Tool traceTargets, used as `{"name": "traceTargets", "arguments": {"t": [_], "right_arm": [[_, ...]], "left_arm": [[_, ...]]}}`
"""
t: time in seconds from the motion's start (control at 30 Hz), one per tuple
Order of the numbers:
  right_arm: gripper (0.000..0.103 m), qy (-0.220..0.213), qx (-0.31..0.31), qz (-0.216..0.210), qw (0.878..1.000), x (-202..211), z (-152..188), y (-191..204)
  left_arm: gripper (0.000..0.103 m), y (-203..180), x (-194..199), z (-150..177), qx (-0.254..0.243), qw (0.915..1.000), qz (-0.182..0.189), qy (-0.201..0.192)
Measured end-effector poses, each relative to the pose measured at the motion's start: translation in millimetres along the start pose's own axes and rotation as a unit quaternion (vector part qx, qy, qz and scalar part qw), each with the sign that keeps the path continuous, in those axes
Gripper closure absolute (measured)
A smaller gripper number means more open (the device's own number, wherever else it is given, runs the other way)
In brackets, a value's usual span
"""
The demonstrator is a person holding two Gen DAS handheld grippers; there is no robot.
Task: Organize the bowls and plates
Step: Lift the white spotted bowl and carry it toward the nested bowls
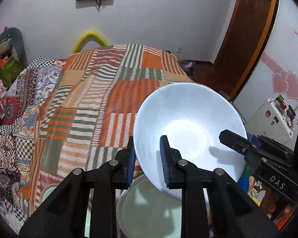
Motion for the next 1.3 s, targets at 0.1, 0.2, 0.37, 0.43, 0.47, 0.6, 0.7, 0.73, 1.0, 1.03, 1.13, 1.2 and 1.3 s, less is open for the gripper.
{"name": "traceTargets", "arguments": {"t": [0.1, 0.2, 0.37, 0.43, 0.47, 0.6, 0.7, 0.73, 1.0, 1.03, 1.13, 1.2, 1.3], "right_arm": [[0.076, -0.001, 0.006, -0.008, 1.0, 4, 5, 12], [0.076, 0.0, 0.014, -0.018, 1.0, 6, 9, 26], [0.076, 0.001, 0.029, -0.033, 0.999, 8, 15, 50], [0.076, 0.003, 0.036, -0.037, 0.999, 8, 18, 58], [0.076, 0.005, 0.039, -0.039, 0.998, 7, 20, 63], [0.076, 0.015, 0.052, -0.052, 0.997, 2, 29, 83], [0.076, 0.024, 0.062, -0.062, 0.996, -2, 34, 98], [0.076, 0.028, 0.065, -0.066, 0.995, -4, 37, 104], [0.076, 0.05, 0.089, -0.088, 0.991, -18, 52, 138], [0.076, 0.052, 0.09, -0.09, 0.991, -19, 54, 141], [0.076, 0.064, 0.093, -0.096, 0.989, -26, 60, 150], [0.076, 0.073, 0.096, -0.098, 0.988, -31, 64, 157], [0.076, 0.085, 0.1, -0.1, 0.986, -38, 71, 165]], "left_arm": [[0.08, 8, 16, 8, 0.005, 1.0, -0.004, -0.007], [0.08, 18, 32, 16, 0.016, 0.9997, -0.008, -0.015], [0.08, 37, 54, 31, 0.036, 0.9989, -0.014, -0.024], [0.08, 44, 62, 37, 0.044, 0.9985, -0.02, -0.025], [0.08, 48, 65, 40, 0.047, 0.9983, -0.023, -0.025], [0.08, 66, 78, 55, 0.063, 0.997, -0.035, -0.026], [0.08, 81, 86, 65, 0.078, 0.9956, -0.044, -0.027], [0.08, 86, 88, 68, 0.084, 0.995, -0.047, -0.027], [0.08, 121, 100, 93, 0.118, 0.9904, -0.069, -0.02], [0.08, 123, 100, 95, 0.121, 0.99, -0.071, -0.019], [0.08, 132, 99, 104, 0.125, 0.9883, -0.086, -0.015], [0.08, 138, 98, 109, 0.129, 0.9872, -0.093, -0.012], [0.08, 148, 95, 118, 0.141, 0.9853, -0.097, -0.005]]}}
Point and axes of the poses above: each gripper's, at about its wrist camera, not at the fingertips, and x roughly against the way its jaws point, y to its left, z to its underside, the point moved 1 cm from there along -x, roughly the way its jaws point, and after that the axes turned 13 degrees about z, right-handed, at the moved point
